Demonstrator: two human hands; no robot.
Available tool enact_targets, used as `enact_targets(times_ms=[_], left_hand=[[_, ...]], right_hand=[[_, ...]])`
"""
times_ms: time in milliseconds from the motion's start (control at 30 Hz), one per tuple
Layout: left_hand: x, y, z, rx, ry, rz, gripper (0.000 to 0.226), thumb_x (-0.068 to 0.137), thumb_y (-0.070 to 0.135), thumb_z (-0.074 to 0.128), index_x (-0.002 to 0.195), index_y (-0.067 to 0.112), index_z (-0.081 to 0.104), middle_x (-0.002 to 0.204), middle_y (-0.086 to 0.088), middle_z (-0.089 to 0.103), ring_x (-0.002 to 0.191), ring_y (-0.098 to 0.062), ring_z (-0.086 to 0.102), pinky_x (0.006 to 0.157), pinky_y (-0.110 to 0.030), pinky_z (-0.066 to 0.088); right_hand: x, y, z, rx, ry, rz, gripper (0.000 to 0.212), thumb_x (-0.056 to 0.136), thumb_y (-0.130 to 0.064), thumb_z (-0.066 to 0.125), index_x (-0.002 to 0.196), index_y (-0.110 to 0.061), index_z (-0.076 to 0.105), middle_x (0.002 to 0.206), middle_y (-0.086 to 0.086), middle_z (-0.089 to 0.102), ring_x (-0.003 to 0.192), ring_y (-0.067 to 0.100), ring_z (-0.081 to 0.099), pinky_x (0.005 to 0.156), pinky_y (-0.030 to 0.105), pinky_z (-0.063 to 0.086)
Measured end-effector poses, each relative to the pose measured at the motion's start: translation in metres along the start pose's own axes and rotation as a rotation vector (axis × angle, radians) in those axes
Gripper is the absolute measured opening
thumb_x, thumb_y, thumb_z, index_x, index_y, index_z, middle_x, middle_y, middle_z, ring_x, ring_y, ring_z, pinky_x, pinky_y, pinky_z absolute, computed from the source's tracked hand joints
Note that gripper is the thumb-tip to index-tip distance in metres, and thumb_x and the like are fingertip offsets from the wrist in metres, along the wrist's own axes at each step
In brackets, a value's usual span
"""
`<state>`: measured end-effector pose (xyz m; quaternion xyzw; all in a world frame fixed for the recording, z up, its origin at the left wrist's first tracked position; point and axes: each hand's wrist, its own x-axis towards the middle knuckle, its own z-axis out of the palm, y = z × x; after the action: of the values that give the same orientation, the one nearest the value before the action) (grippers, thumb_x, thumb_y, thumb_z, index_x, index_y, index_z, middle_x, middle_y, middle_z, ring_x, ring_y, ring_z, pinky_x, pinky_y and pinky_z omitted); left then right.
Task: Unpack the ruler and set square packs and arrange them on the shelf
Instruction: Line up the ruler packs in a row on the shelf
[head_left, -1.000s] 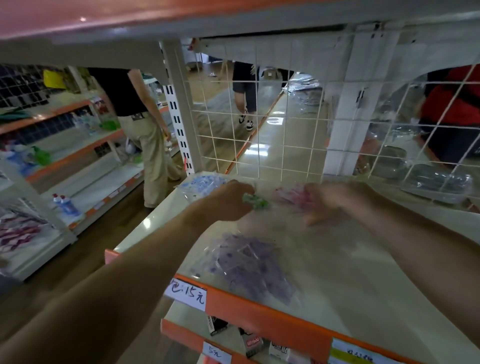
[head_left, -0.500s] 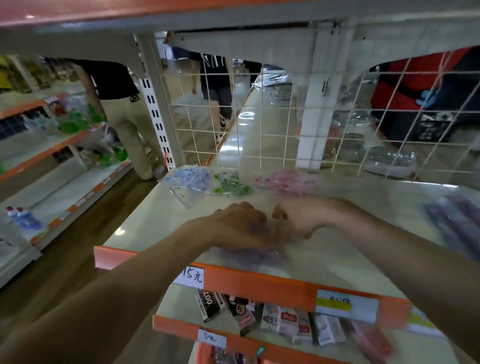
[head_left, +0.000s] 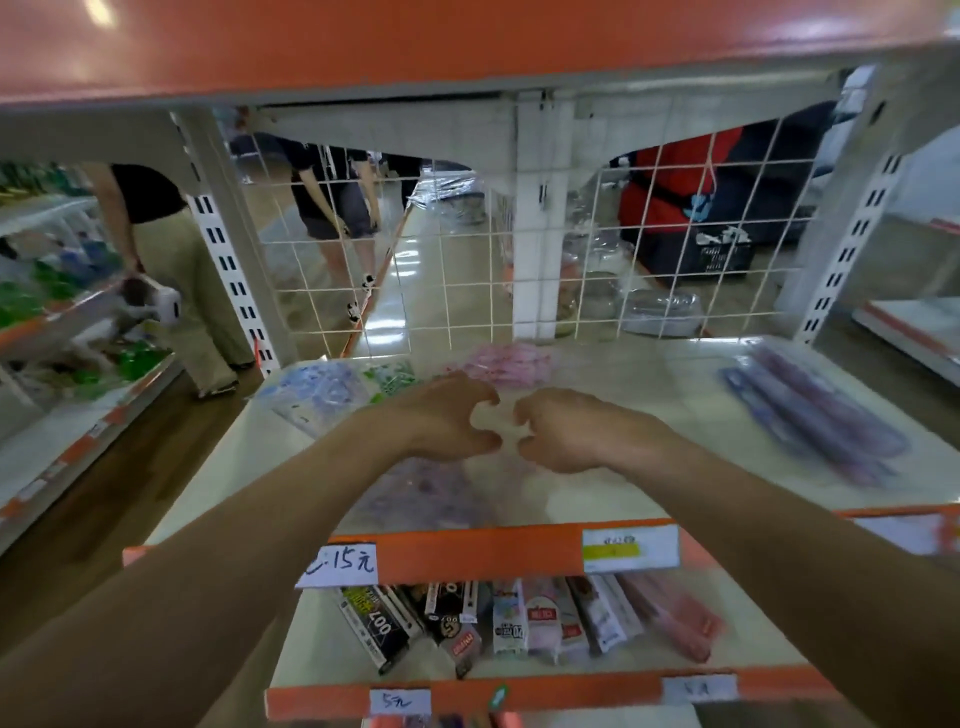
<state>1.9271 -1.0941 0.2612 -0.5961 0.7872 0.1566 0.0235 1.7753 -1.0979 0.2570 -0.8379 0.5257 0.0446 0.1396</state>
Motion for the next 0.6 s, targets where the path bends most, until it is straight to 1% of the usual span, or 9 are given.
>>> enact_targets(times_ms=[133, 233, 300, 367, 400, 467, 500, 533, 600], left_hand=[[0.026, 0.040, 0.000, -0.020, -0.002, 0.057, 0.059, 0.093, 0.042, 0.053, 0.146, 0.022, 0.033, 0.154, 0.000, 0.027, 0.139, -0.018, 0.028, 0.108, -0.026, 0.025], [0.045, 0.076, 0.003, -0.059, 0.003, 0.103, 0.059, 0.094, 0.043, 0.053, 0.145, 0.024, 0.033, 0.152, 0.001, 0.030, 0.137, -0.017, 0.032, 0.105, -0.024, 0.027], [0.060, 0.100, 0.008, -0.111, -0.018, 0.118, 0.059, 0.093, 0.042, 0.053, 0.145, 0.024, 0.032, 0.152, -0.001, 0.031, 0.136, -0.018, 0.034, 0.106, -0.025, 0.029], [0.076, 0.127, 0.014, -0.192, -0.033, 0.118, 0.059, 0.092, 0.041, 0.056, 0.144, 0.023, 0.034, 0.148, -0.002, 0.035, 0.131, -0.019, 0.040, 0.103, -0.025, 0.035], [0.085, 0.141, 0.016, -0.235, -0.030, 0.113, 0.059, 0.091, 0.040, 0.058, 0.143, 0.022, 0.036, 0.145, -0.003, 0.039, 0.125, -0.018, 0.044, 0.097, -0.023, 0.037], [0.102, 0.171, 0.022, -0.356, -0.029, 0.084, 0.060, 0.089, 0.038, 0.062, 0.141, 0.020, 0.039, 0.138, -0.004, 0.045, 0.111, -0.016, 0.050, 0.086, -0.020, 0.039], [0.111, 0.185, 0.024, -0.432, -0.029, 0.061, 0.060, 0.088, 0.037, 0.064, 0.140, 0.018, 0.041, 0.135, -0.004, 0.048, 0.108, -0.017, 0.052, 0.083, -0.021, 0.040], [0.120, 0.198, 0.026, -0.509, -0.026, 0.035, 0.059, 0.087, 0.035, 0.065, 0.139, 0.017, 0.043, 0.133, -0.005, 0.050, 0.107, -0.019, 0.054, 0.081, -0.023, 0.041], [0.136, 0.218, 0.029, -0.660, -0.039, -0.033, 0.057, 0.086, 0.033, 0.066, 0.137, 0.018, 0.044, 0.127, -0.005, 0.051, 0.108, -0.023, 0.054, 0.083, -0.029, 0.045]], right_hand=[[-0.023, 0.049, -0.012, 0.002, 0.049, 0.069, 0.040, 0.097, -0.023, 0.048, 0.135, -0.011, 0.050, 0.136, 0.009, 0.048, 0.124, 0.025, 0.046, 0.096, 0.027, 0.038], [-0.038, 0.089, -0.017, 0.009, 0.081, 0.134, 0.043, 0.096, -0.026, 0.049, 0.138, -0.016, 0.045, 0.140, 0.006, 0.045, 0.127, 0.023, 0.044, 0.099, 0.027, 0.036], [-0.048, 0.118, -0.021, 0.000, 0.112, 0.186, 0.042, 0.096, -0.026, 0.049, 0.137, -0.017, 0.046, 0.140, 0.004, 0.045, 0.127, 0.022, 0.044, 0.100, 0.027, 0.036], [-0.057, 0.150, -0.026, 0.001, 0.127, 0.241, 0.041, 0.095, -0.025, 0.049, 0.136, -0.017, 0.048, 0.139, 0.004, 0.047, 0.126, 0.021, 0.045, 0.100, 0.028, 0.036], [-0.061, 0.166, -0.029, -0.005, 0.127, 0.273, 0.039, 0.095, -0.024, 0.050, 0.133, -0.016, 0.050, 0.137, 0.005, 0.049, 0.125, 0.022, 0.046, 0.099, 0.028, 0.037], [-0.067, 0.201, -0.034, -0.031, 0.127, 0.325, 0.030, 0.092, -0.021, 0.050, 0.120, -0.013, 0.057, 0.130, 0.008, 0.053, 0.119, 0.024, 0.050, 0.090, 0.028, 0.040], [-0.069, 0.218, -0.036, -0.041, 0.126, 0.347, 0.026, 0.092, -0.021, 0.050, 0.114, -0.012, 0.058, 0.127, 0.009, 0.055, 0.116, 0.025, 0.052, 0.085, 0.026, 0.040], [-0.073, 0.233, -0.038, -0.040, 0.134, 0.360, 0.025, 0.092, -0.022, 0.050, 0.113, -0.011, 0.058, 0.128, 0.010, 0.055, 0.115, 0.026, 0.052, 0.082, 0.025, 0.039], [-0.077, 0.261, -0.041, -0.015, 0.134, 0.401, 0.038, 0.094, -0.029, 0.051, 0.126, -0.010, 0.052, 0.132, 0.010, 0.052, 0.119, 0.026, 0.051, 0.086, 0.026, 0.039]])
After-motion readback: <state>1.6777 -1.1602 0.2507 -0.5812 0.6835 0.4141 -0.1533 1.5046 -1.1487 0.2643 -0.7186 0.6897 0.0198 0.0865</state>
